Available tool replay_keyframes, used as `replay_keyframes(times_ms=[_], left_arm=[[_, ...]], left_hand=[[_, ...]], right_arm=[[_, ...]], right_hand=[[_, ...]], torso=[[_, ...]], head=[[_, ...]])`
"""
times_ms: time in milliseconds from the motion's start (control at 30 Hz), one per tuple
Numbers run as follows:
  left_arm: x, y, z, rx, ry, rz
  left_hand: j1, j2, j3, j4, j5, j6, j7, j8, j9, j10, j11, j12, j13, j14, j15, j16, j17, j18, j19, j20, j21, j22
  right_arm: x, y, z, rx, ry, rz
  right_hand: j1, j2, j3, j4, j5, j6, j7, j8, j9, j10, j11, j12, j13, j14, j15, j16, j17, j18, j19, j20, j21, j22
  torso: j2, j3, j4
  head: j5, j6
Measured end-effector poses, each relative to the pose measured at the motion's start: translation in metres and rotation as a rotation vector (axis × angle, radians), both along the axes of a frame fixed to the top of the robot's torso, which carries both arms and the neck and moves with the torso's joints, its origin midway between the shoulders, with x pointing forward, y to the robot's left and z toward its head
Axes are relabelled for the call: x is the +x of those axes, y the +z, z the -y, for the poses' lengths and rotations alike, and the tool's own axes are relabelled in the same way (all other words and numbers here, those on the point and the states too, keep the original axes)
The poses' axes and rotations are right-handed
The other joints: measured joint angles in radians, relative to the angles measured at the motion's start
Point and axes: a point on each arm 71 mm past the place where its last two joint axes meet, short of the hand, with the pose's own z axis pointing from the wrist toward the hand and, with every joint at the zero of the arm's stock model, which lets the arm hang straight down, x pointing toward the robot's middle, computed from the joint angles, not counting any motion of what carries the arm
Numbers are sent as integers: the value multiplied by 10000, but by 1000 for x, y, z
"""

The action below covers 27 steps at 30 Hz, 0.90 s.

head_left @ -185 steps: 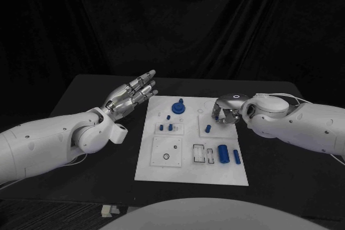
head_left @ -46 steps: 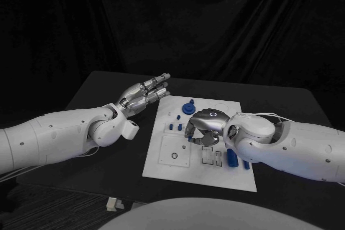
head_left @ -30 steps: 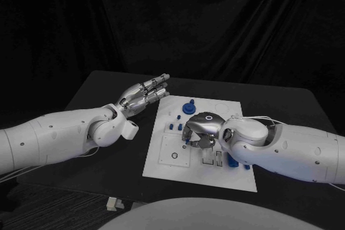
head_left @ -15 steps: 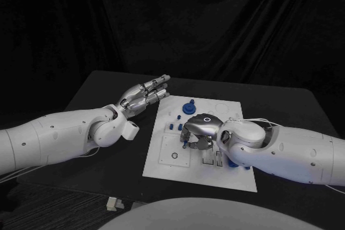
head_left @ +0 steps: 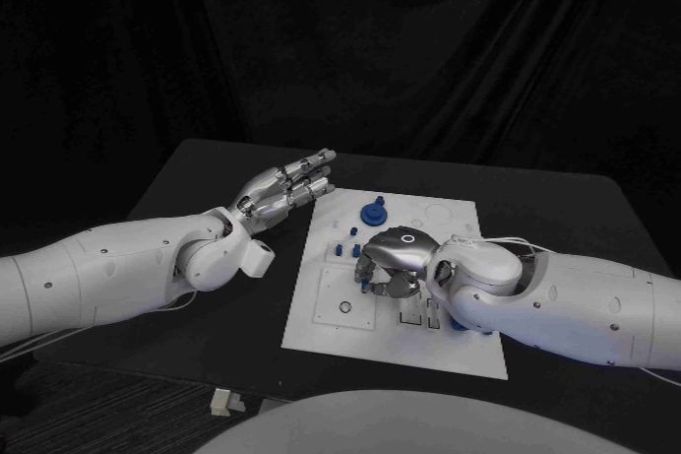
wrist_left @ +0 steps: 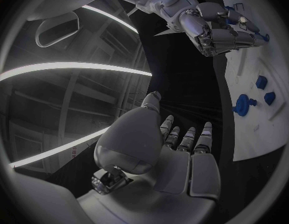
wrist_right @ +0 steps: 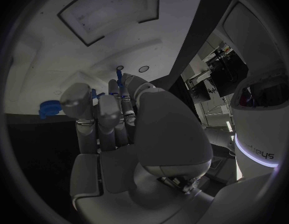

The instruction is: Assemble the parts on the task board

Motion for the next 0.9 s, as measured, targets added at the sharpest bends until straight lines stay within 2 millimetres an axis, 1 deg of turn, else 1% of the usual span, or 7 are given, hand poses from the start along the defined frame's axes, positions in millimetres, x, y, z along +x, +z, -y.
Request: replay_keyframes(times_ms=[33, 200, 333, 900], left_arm=[[0, 0, 0, -1, -2, -3], [0, -1, 0, -2, -4, -13], [0, -1, 0, -2, -6, -18], [0, -1, 0, -5, -20, -33]], left_hand=[[0, 0, 0, 0, 0, 0, 0, 0, 0, 0, 0, 0, 0, 0, 0, 0, 0, 0, 0, 0, 0, 0], [0, 0, 17, -17, 0, 0, 0, 0, 0, 0, 0, 0, 1, 0, 0, 0, 1, 0, 0, 0, 0, 0], [0, 0, 29, -29, 0, 0, 0, 0, 0, 0, 0, 0, 2, 0, 0, 0, 1, 0, 0, 0, 0, 0], [0, 0, 29, -28, 0, 0, 0, 0, 0, 0, 0, 0, 5, 0, 0, 0, 2, 0, 0, 0, 0, 11]], right_arm=[[0, 0, 0, 4, 1, -5], [-1, -1, 0, 19, 7, -32], [-2, -2, 0, 32, 0, -44], [-3, -4, 5, -29, -71, -120]], right_hand=[[0, 0, 0, 0, 0, 0, 0, 0, 2, 26, 26, 0, 1, 0, 0, 0, 0, 0, 0, 0, 0, 0], [0, 0, 27, -27, 0, 0, 0, 0, 10, 26, 26, -1, 21, 0, 0, 0, 0, 1, 0, 0, 0, 0], [0, 0, 28, -27, 0, 0, 0, 0, 10, 25, 26, -1, 23, 0, 0, 0, -22, 1, 0, 0, 0, 0], [0, -1, 27, -27, -1, -1, 0, 0, 29, 24, 28, -3, 19, 0, 0, -1, -67, 4, 0, 0, 0, 6]], torso=[[0, 0, 1], [0, -1, 0], [0, -5, -2], [-6, -3, -9]], head=[[-3, 0], [-7, 0], [17, 0], [34, 0]])
